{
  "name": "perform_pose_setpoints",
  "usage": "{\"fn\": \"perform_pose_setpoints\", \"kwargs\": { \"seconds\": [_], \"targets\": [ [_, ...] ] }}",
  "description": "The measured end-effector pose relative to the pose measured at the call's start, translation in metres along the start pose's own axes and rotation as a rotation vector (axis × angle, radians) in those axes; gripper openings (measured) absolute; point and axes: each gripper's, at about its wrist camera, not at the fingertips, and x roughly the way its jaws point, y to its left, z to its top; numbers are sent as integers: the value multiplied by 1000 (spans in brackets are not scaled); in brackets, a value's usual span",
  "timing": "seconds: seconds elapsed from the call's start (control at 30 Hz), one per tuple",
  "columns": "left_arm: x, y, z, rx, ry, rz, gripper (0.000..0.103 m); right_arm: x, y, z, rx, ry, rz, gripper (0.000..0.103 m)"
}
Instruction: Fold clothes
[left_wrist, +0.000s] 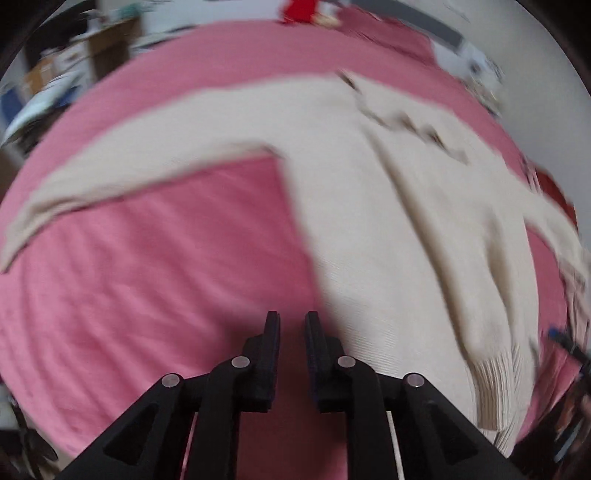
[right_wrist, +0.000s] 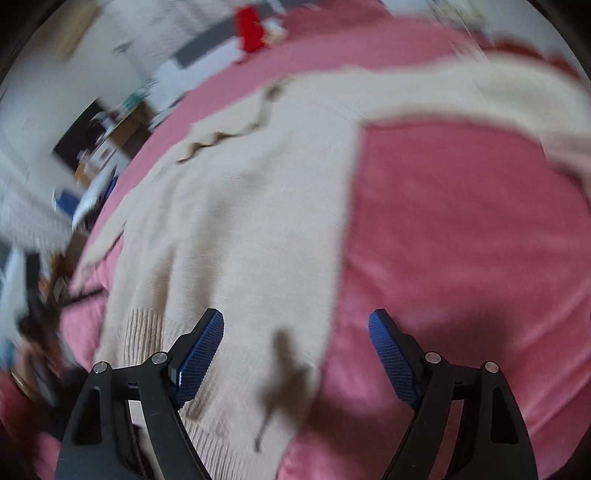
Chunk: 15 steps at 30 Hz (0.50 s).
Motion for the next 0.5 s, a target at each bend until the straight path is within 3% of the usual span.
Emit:
{"fn": "perform_pose_setpoints", "kwargs": {
  "seconds": [0.1, 0.2, 0.37, 0.43, 0.47, 0.5],
  "targets": [
    [16, -13, -13, -5, 29, 47, 15, -3, 7, -20, 33, 73, 26, 82],
    [14, -14, -27, -32, -6, 58, 17, 29, 3, -27, 8, 90, 27, 85],
    [5, -25, -40, -19, -10, -74, 17, 54, 42, -29, -103, 84, 42, 83],
    [12, -23, -40, -18, -3, -90, 18, 59, 48, -30, -141, 86, 36, 40],
    [16, -21, -40, -18, 2, -93, 18, 67, 49, -29, -130, 97, 31, 13],
    [18, -19, -40, -19, 1, -98, 18, 72, 45, -28, -95, 105, 60, 11]
  ]
}}
